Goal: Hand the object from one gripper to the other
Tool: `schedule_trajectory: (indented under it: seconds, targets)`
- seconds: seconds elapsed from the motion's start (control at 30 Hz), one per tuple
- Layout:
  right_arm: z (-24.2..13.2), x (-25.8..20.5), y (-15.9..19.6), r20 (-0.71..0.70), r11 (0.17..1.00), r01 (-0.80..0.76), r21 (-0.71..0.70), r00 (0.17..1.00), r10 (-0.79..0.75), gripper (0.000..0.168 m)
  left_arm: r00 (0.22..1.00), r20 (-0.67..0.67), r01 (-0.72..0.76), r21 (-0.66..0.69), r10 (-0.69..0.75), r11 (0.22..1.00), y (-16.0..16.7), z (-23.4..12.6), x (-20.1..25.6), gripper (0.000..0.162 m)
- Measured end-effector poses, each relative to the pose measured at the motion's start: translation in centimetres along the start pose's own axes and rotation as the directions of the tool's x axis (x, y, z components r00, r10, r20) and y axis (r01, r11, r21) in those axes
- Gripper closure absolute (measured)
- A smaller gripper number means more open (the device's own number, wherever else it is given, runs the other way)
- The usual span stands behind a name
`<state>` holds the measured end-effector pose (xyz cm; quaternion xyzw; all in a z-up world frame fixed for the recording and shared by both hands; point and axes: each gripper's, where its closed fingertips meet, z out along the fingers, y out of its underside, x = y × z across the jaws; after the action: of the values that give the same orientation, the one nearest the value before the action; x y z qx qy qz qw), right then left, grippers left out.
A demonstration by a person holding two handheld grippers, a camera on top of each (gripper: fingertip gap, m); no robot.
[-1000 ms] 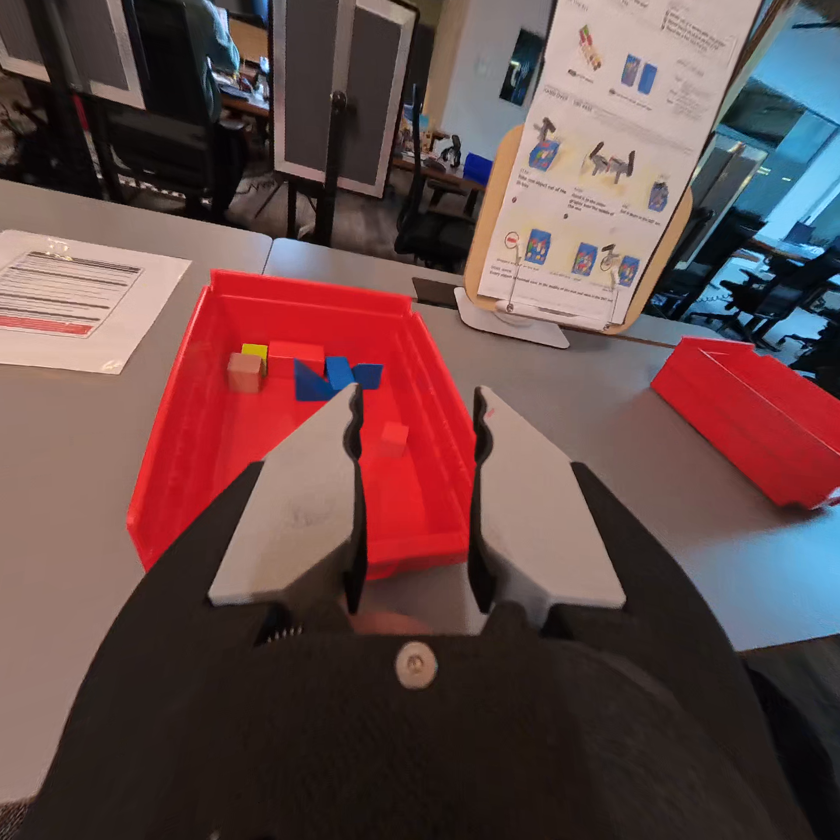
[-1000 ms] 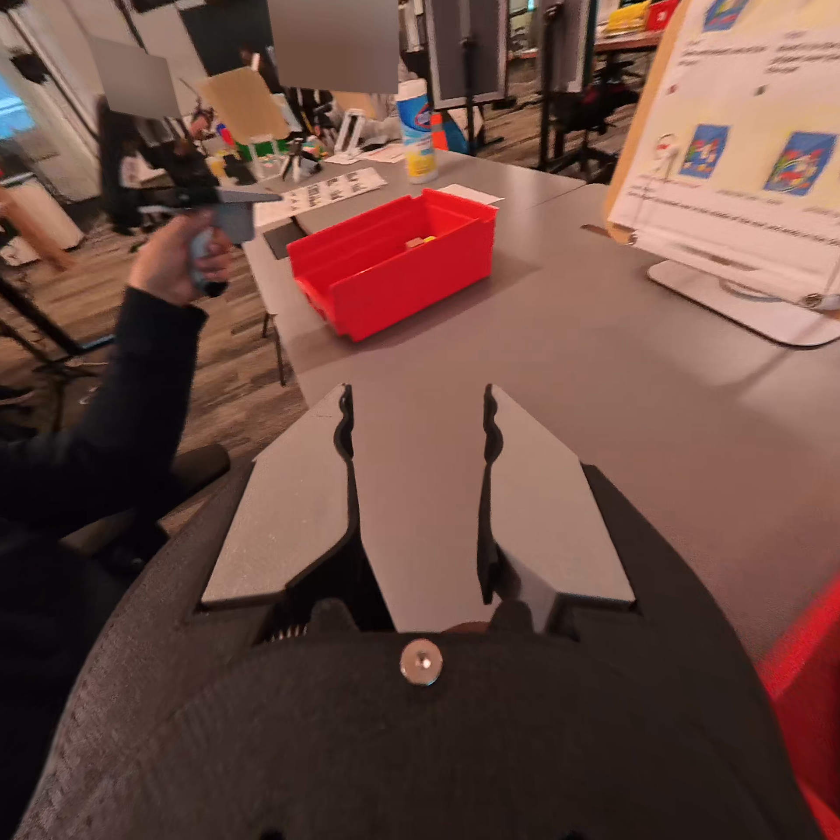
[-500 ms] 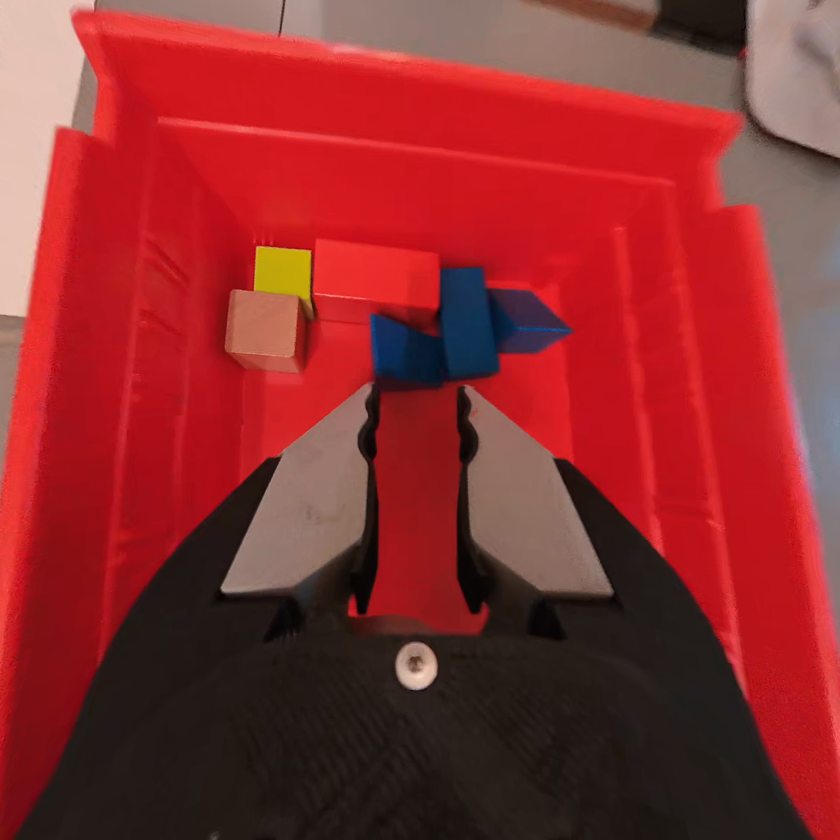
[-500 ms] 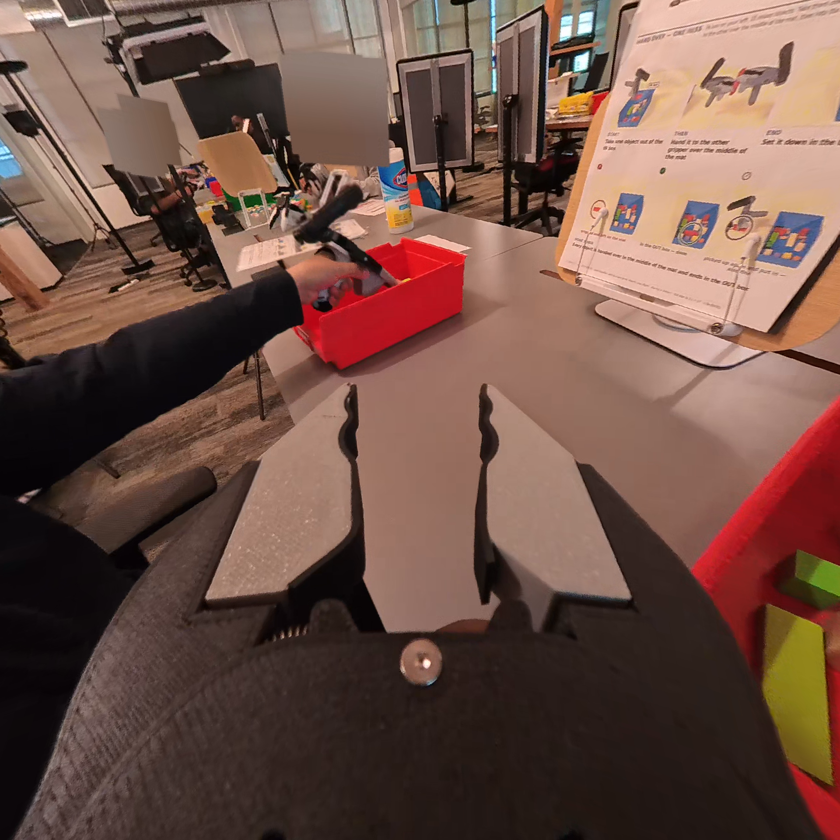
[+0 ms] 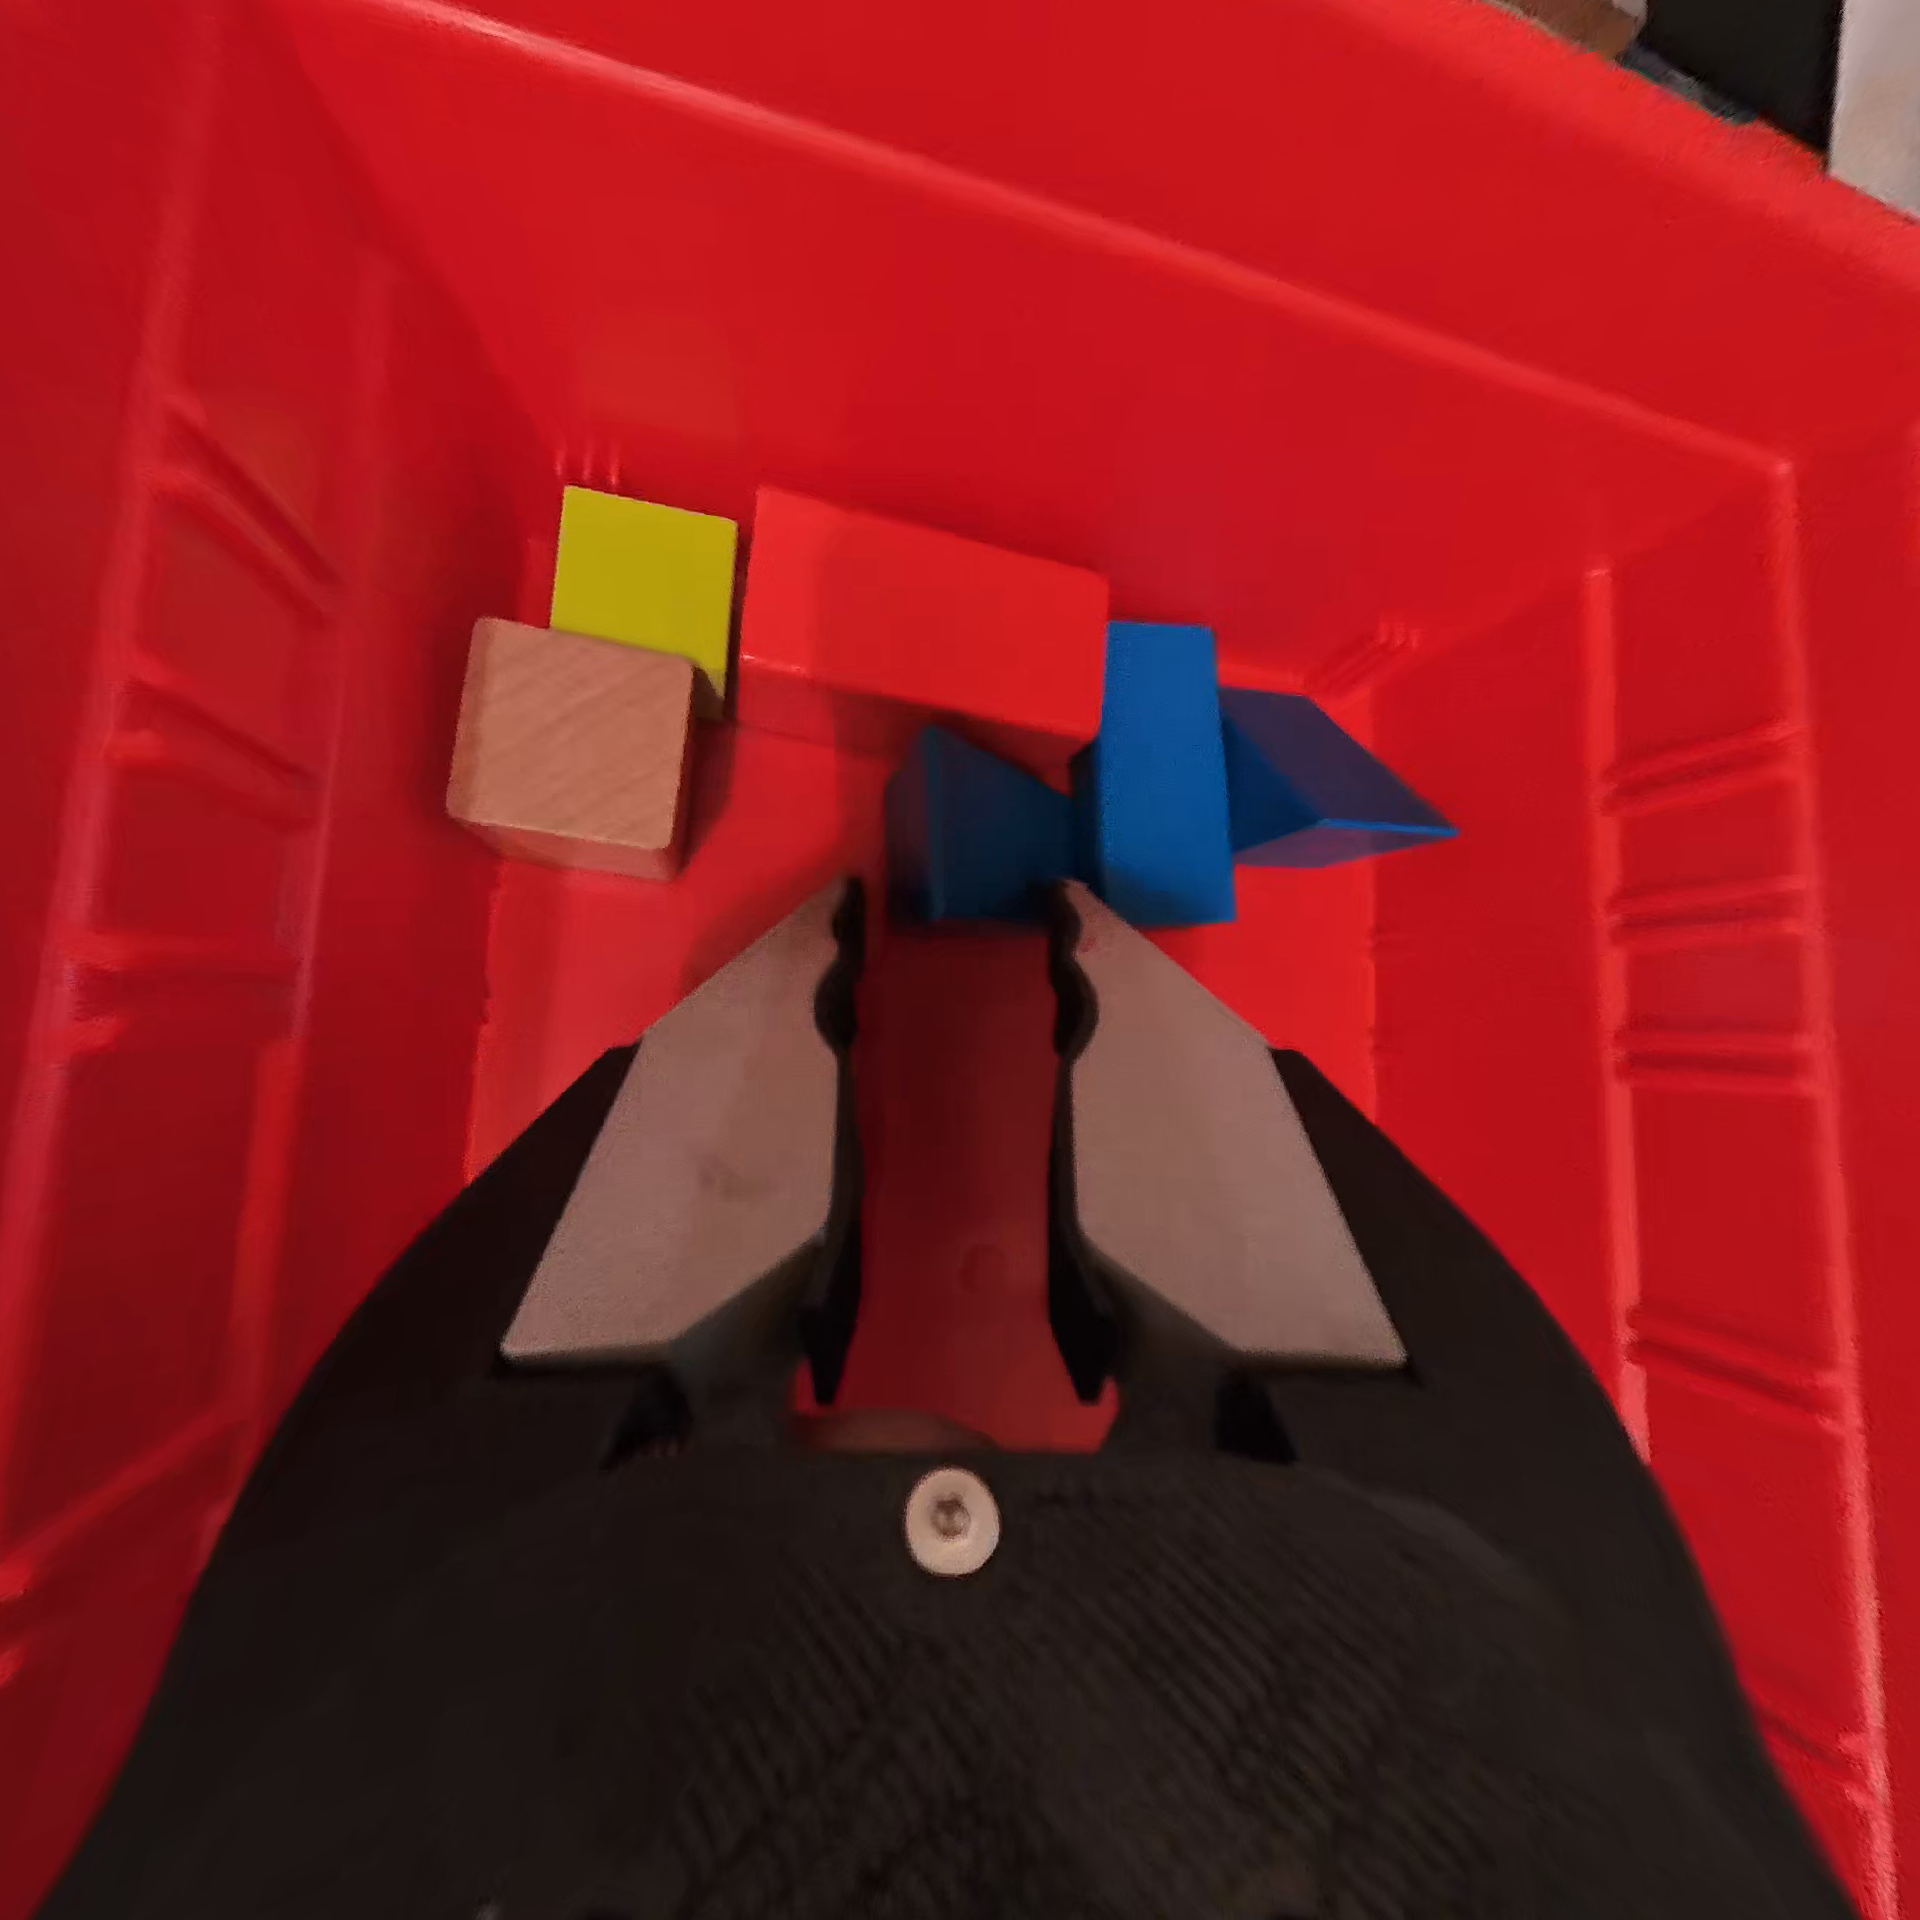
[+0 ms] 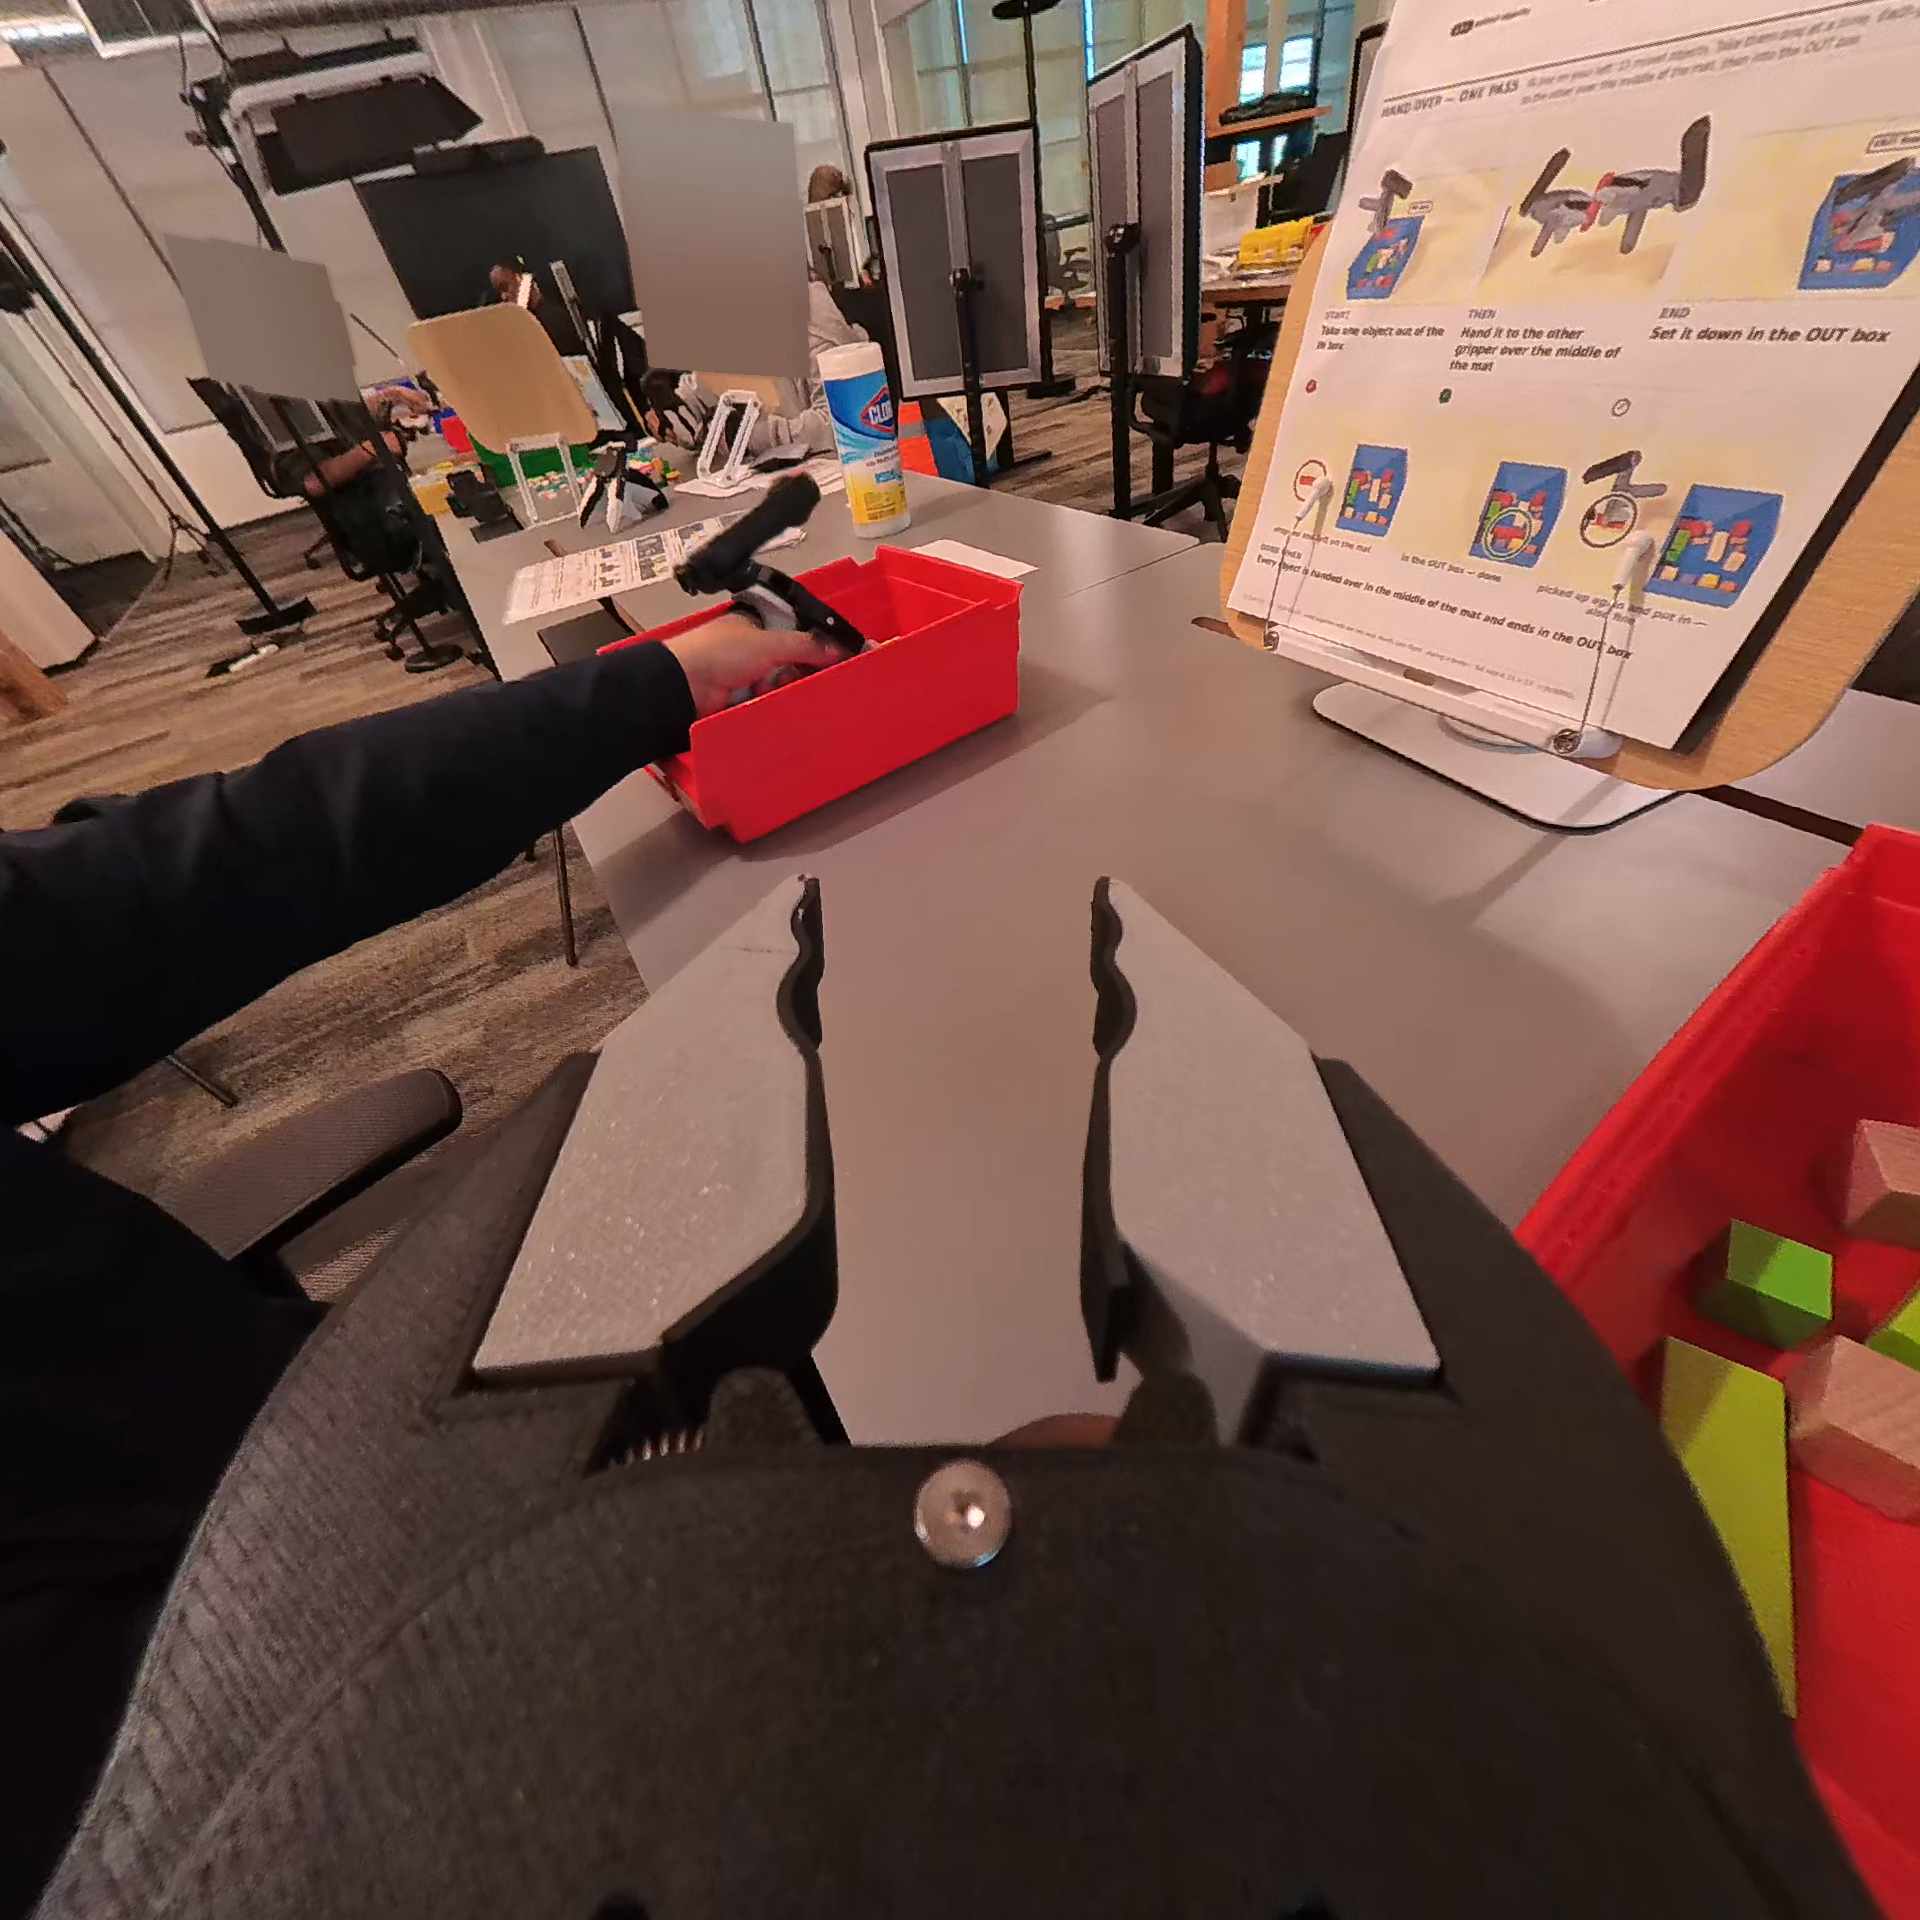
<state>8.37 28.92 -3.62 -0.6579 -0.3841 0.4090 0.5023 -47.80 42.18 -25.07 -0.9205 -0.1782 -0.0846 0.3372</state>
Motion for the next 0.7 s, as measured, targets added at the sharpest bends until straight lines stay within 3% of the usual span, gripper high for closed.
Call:
schedule_trajectory:
  seconds: [0.27,0.5,0.63,0.7]
  targets:
    - [-0.7,-0.6,-0.5,-0.009,1.0,0.015,0.021,1.0,-0.014,0.119,0.999,0.027,-0.025,0.067,0.024,0.997,-0.7,-1.0,-0.4,0.135]
    - [-0.1,-0.9,-0.1,0.017,1.0,0.01,0.005,1.0,-0.01,0.12,0.989,-0.094,-0.083,0.314,0.118,0.946,-4.3,-8.3,3.1,0.135]
    - [0.7,-2.1,0.3,0.069,1.0,0.0,-0.004,0.998,0.001,0.12,0.932,-0.183,-0.167,0.55,0.312,0.819,-5.0,-16.2,8.8,0.136]
    - [1.5,-3.1,0.7,0.112,1.0,-0.004,-0.023,0.994,0.007,0.12,0.838,-0.127,-0.301,0.704,0.531,0.643,-3.4,-20.8,13.4,0.136]
